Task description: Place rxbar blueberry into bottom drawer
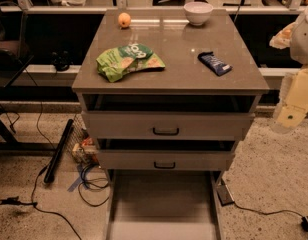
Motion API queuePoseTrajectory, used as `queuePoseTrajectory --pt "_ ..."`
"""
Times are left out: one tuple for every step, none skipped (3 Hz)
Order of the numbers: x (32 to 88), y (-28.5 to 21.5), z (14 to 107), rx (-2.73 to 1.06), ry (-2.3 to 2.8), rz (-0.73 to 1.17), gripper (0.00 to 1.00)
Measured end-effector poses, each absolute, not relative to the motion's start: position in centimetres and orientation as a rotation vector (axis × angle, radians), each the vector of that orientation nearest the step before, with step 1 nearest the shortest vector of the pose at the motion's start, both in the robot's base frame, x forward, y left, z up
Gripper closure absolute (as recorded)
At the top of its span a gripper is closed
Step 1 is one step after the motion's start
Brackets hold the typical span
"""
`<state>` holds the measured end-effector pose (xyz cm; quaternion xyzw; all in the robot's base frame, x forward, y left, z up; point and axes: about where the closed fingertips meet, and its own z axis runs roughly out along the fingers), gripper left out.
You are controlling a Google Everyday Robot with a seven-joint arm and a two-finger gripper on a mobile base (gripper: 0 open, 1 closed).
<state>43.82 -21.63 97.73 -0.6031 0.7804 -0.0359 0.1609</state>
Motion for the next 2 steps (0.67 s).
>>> queuePoseTrajectory --pt "43.83 -21.63 97.74 -1.722 2.229 -0.102 0.0" --pt "44.09 -21.73 97.79 -1.694 2.222 -0.104 0.0"
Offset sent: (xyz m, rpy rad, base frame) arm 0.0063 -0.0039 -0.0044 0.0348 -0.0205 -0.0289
